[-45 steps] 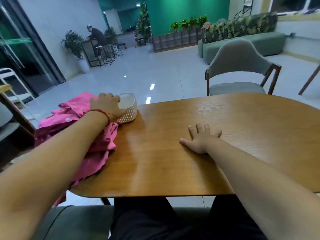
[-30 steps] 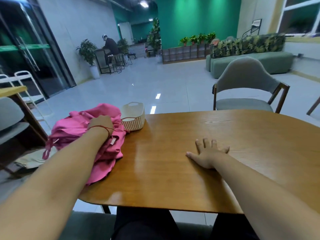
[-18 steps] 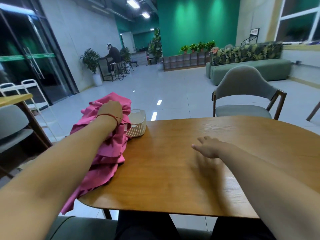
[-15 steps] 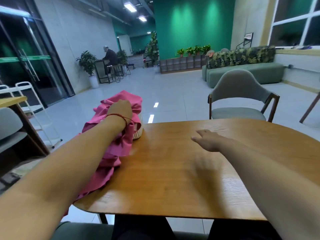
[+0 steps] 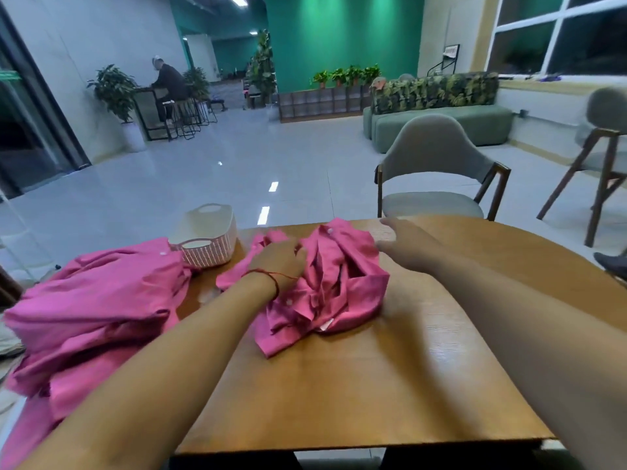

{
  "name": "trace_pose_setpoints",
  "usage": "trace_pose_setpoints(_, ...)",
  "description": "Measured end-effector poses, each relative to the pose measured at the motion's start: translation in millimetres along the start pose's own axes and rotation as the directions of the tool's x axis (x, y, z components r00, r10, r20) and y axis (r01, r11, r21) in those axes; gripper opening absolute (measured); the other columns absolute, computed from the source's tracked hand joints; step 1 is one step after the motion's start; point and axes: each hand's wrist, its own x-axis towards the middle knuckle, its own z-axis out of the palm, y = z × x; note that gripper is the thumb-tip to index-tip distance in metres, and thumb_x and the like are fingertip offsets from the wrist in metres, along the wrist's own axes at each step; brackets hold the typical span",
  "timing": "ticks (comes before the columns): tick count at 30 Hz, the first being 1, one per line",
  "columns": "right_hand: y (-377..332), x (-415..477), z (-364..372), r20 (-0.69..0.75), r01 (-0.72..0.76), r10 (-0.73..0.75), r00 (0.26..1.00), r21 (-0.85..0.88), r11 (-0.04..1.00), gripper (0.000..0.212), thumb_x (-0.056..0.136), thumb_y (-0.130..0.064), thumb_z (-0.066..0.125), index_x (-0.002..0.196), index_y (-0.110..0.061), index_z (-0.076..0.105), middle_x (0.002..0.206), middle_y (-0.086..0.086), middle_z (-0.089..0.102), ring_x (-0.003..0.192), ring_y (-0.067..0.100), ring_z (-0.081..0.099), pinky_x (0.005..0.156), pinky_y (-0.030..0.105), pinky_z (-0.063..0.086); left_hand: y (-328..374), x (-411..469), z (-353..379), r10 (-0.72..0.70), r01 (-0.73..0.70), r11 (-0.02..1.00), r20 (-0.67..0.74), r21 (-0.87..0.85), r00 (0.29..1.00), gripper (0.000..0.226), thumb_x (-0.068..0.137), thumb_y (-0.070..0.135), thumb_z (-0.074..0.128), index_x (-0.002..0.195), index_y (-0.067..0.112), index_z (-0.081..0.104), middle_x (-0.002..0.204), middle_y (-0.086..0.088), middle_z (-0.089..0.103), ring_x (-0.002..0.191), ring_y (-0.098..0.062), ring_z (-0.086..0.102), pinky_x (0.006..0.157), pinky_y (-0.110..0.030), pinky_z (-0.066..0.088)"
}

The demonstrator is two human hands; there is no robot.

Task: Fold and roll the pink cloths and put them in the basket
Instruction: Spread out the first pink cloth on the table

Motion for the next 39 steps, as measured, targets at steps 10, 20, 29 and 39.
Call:
trace_pose_setpoints(10,-12.5,26.2,83.7,-0.044,0.224,-0.221,0.974,0.312,0.923,0.095,0.077,-0.089,0.065,0.159,-0.056,0.028,0.172,-0.013,0.025,0.158,0.01,0.024,0.13,0.051,0.025,-55.9,13.7,74.8,0.173,-0.225,0.937,-0.206,-0.267,0.963,0.066,0.099,0.07,0.039,0.147,0.028,0.054,0.146,0.003,0.059,0.134,-0.017,0.052,0.116,-0.045,0.04)
trace_pose_setpoints(20,19.3,60.2,103.4,-0.065,0.305,-0.299,0.952,0.229,0.924,0.1,0.072,-0.087,0.075,0.156,-0.068,0.025,0.173,-0.027,0.017,0.16,0.0,0.012,0.131,0.052,0.023,-4.4,79.5,121.3,0.083,-0.109,0.963,-0.114,-0.245,0.99,0.074,0.093,0.065,0.016,0.152,0.031,0.045,0.159,0.003,0.044,0.152,-0.024,0.031,0.123,-0.053,0.022)
trace_pose_setpoints(29,71.2,101.0,88.7,-0.202,0.361,-0.319,0.926,0.232,0.903,0.066,0.085,-0.041,0.081,0.147,-0.045,0.06,0.151,-0.023,0.058,0.144,0.001,0.049,0.12,0.047,0.043,-33.8,110.3,96.5,0.392,-0.519,0.805,-0.397,-0.289,0.83,0.036,0.098,0.05,0.06,0.124,0.027,0.071,0.142,0.01,0.06,0.144,-0.014,0.045,0.121,-0.051,0.032)
trace_pose_setpoints(39,83.3,103.9,76.8,-0.412,0.277,-0.029,0.911,0.556,0.784,0.027,0.098,-0.007,0.075,0.117,-0.025,0.082,0.105,-0.009,0.082,0.103,0.018,0.076,0.097,0.046,0.06,-40.2,112.3,102.6,0.239,-0.324,0.897,-0.287,-0.302,0.928,0.013,0.098,0.039,0.061,0.095,0.026,0.065,0.088,0.011,0.068,0.084,-0.014,0.064,0.077,-0.043,0.054)
